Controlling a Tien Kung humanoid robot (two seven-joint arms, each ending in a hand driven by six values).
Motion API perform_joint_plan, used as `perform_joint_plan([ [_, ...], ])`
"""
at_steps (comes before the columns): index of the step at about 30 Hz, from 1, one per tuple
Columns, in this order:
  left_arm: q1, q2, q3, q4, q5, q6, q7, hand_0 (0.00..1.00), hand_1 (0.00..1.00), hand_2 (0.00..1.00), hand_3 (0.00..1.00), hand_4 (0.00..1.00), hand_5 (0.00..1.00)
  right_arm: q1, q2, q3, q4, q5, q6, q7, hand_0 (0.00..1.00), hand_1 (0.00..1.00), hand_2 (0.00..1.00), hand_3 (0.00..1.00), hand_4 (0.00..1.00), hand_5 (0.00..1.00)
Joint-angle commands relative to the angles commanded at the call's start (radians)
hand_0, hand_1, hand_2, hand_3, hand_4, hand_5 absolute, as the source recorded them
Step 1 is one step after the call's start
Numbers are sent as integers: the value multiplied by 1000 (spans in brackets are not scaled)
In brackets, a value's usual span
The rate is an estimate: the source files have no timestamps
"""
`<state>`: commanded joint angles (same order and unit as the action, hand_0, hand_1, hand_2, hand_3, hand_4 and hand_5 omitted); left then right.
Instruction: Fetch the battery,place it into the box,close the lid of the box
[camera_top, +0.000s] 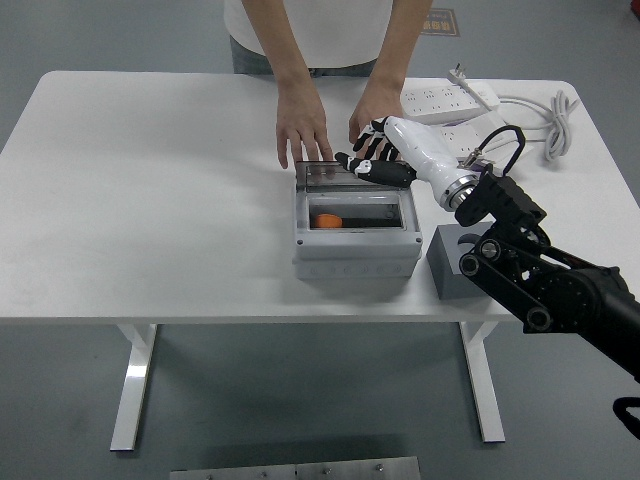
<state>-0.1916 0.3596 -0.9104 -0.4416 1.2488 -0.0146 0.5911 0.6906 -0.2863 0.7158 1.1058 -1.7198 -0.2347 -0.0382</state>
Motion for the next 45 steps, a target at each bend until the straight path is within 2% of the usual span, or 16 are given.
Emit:
perform_joint_plan([
  [8, -1, 3, 3, 0, -6, 8, -5, 632, 698, 573, 541, 500, 2, -12, -5, -9, 3, 13, -4, 4, 378, 387, 456, 500, 824, 749],
  [9, 0, 4, 2, 0, -5, 9, -6, 632, 698, 573, 541, 500, 2, -13, -5, -9, 2, 15, -6, 6, 276, 329, 386, 410, 816, 745],
  [13, 0, 4, 0, 0, -3, 11, -7, 632, 698, 573, 541, 500, 2, -14, -7, -7, 2, 23, -12, 14, 276, 329, 386, 410, 816, 745],
  [14, -1, 4, -1, 0, -2, 12, -7, 632, 698, 573, 541, 500, 2, -14, -8, -5, 2, 25, -14, 16, 237, 307, 358, 373, 820, 747],
  [20, -3, 5, 2, 0, -5, 16, -12, 632, 698, 573, 541, 500, 2, -11, -10, -1, 2, 29, -16, 16, 237, 307, 358, 373, 820, 747],
  [21, -3, 4, 3, 0, -8, 17, -12, 632, 698, 573, 541, 500, 2, -11, -11, -1, 2, 29, -16, 15, 220, 301, 349, 328, 810, 740],
  [26, -2, 4, 8, 1, -17, 20, -14, 632, 698, 573, 541, 500, 2, -15, -12, -1, 1, 32, -13, 11, 209, 294, 339, 309, 804, 741],
  [45, -7, 4, 16, 1, -29, 20, -17, 632, 698, 573, 541, 500, 2, -30, -12, 6, -3, 44, -15, 16, 202, 293, 333, 318, 767, 727],
])
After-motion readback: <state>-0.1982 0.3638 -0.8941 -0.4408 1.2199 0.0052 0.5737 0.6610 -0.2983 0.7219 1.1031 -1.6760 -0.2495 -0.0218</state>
